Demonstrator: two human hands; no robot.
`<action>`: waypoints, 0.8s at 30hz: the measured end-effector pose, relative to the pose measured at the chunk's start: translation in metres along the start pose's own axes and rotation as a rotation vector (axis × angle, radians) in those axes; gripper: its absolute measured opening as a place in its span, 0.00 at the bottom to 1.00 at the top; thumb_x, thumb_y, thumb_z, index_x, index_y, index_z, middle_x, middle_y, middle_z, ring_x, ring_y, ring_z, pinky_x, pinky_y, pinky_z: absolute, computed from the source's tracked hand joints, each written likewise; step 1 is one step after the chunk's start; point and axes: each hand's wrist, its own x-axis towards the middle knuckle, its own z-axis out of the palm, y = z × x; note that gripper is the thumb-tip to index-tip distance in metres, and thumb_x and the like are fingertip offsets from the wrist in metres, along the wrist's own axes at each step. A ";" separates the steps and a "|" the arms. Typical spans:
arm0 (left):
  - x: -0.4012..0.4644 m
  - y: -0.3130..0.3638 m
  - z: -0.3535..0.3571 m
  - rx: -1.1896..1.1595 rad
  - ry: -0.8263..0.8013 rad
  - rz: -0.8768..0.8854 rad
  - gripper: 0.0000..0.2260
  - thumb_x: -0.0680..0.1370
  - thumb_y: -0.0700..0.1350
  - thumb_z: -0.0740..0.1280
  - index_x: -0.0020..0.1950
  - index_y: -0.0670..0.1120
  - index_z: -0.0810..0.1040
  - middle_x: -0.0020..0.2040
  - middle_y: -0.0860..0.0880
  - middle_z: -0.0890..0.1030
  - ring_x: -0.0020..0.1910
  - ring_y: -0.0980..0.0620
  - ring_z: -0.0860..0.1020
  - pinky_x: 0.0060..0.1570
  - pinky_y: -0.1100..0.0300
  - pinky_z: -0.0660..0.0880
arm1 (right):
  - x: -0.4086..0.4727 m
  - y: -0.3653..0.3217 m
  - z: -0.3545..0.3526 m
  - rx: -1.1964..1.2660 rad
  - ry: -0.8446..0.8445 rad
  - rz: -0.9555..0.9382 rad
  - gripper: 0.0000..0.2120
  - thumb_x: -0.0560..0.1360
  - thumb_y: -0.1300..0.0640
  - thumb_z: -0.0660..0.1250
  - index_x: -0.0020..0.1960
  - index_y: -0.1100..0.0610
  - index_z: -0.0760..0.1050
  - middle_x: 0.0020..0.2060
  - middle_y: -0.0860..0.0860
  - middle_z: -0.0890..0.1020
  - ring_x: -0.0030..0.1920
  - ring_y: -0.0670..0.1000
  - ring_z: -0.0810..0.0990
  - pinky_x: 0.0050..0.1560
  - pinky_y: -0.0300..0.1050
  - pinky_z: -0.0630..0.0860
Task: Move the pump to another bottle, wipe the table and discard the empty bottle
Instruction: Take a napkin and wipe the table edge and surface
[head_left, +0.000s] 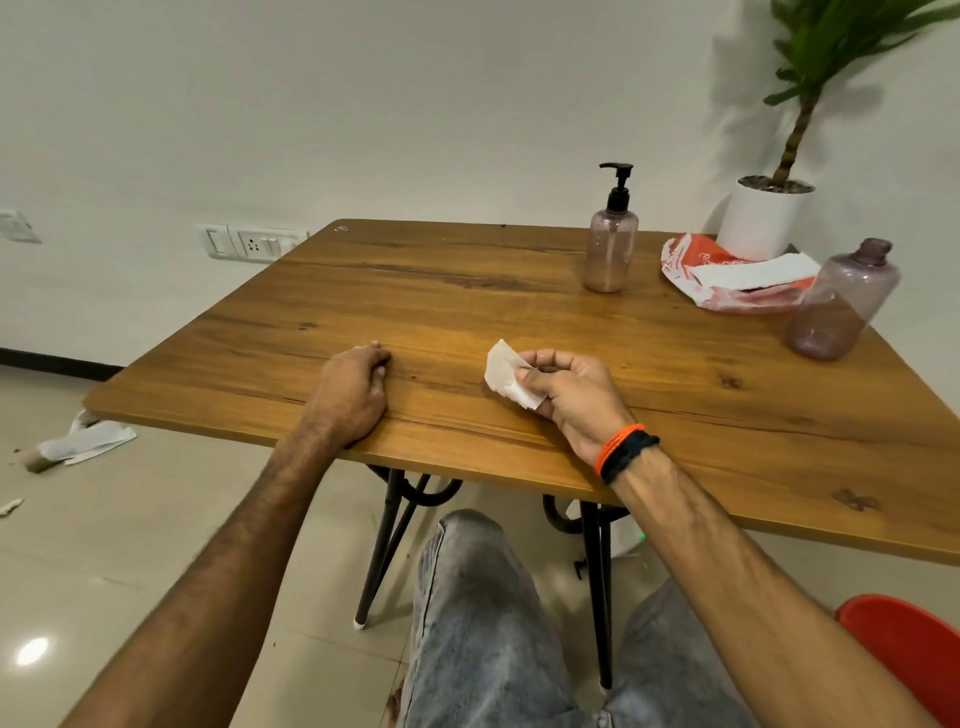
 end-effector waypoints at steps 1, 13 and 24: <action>-0.002 0.005 0.001 -0.005 0.007 0.010 0.16 0.81 0.41 0.59 0.68 0.42 0.74 0.71 0.44 0.74 0.70 0.46 0.71 0.73 0.52 0.64 | 0.001 -0.002 -0.001 0.008 0.005 0.002 0.09 0.75 0.70 0.66 0.44 0.58 0.79 0.45 0.55 0.83 0.46 0.50 0.82 0.47 0.44 0.81; -0.017 0.095 0.024 -0.834 -0.027 -0.089 0.18 0.73 0.45 0.74 0.62 0.48 0.78 0.53 0.52 0.84 0.51 0.59 0.83 0.55 0.56 0.81 | 0.003 -0.015 -0.016 -0.005 0.036 -0.019 0.05 0.73 0.66 0.71 0.45 0.57 0.81 0.48 0.58 0.85 0.46 0.53 0.83 0.41 0.46 0.81; -0.020 0.129 0.036 -1.249 -0.224 -0.221 0.19 0.69 0.38 0.76 0.58 0.44 0.78 0.45 0.45 0.85 0.44 0.47 0.85 0.39 0.56 0.84 | 0.000 -0.017 -0.045 -0.120 0.134 -0.148 0.09 0.71 0.67 0.73 0.47 0.55 0.80 0.40 0.54 0.85 0.34 0.47 0.82 0.33 0.39 0.79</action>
